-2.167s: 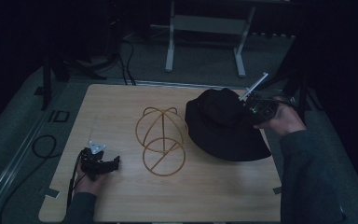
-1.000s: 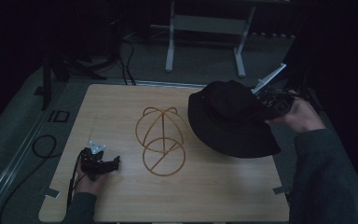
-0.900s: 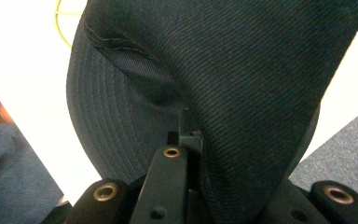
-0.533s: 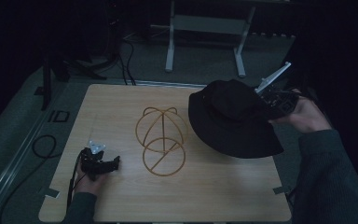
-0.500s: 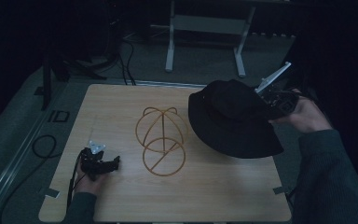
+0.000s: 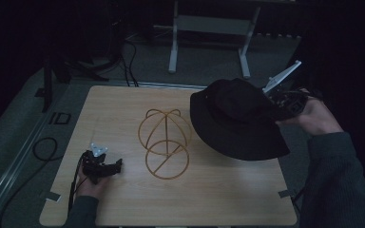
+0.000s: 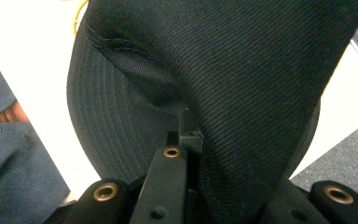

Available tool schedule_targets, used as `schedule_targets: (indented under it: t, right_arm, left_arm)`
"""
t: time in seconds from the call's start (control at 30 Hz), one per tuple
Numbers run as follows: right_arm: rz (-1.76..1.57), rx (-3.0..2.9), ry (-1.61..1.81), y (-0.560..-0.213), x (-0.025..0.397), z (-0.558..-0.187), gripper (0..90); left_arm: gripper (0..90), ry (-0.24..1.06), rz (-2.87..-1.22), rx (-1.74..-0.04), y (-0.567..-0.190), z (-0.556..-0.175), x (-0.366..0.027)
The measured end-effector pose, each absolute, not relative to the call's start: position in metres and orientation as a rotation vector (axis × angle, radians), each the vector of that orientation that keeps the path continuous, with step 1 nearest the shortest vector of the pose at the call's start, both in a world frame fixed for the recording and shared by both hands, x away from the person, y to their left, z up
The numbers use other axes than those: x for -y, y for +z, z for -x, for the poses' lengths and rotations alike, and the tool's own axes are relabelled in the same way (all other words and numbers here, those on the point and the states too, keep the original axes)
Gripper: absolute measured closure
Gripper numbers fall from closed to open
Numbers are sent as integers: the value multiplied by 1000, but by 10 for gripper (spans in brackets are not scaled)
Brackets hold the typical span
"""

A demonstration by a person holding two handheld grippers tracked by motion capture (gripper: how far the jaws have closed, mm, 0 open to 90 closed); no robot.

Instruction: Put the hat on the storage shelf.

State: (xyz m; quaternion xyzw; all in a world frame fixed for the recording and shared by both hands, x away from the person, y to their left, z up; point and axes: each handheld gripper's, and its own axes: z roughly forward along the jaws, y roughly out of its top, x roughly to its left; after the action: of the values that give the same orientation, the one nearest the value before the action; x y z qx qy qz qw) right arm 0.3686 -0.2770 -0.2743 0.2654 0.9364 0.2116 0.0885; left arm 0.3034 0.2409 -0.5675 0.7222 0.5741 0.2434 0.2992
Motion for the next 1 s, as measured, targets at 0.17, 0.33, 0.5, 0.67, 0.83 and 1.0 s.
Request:
schedule_targets:
  t: [0.17, 0.33, 0.5, 0.67, 0.83, 1.0]
  right_arm:
    - [-793, -2780, 638, -271, 279, -367, 877]
    - [-786, -2779, 652, -269, 279, -366, 877]
    - [-770, -2774, 687, -266, 278, -365, 877]
    - [-758, -2778, 715, -263, 277, -365, 877]
    - [-738, -2783, 751, -261, 274, -365, 877]
    - [-703, -2783, 767, -257, 270, -364, 877]
  left_arm:
    - [134, 647, -1918, -1524, -567, -303, -241]
    - [134, 647, -1918, -1523, -568, -303, -241]
    - [134, 648, -1918, -1523, -568, -303, -241]
    - [134, 646, -1919, -1524, -567, -303, -241]
    - [134, 648, -1918, -1523, -568, -303, -241]
    - [134, 649, -1918, -1523, -568, -303, -241]
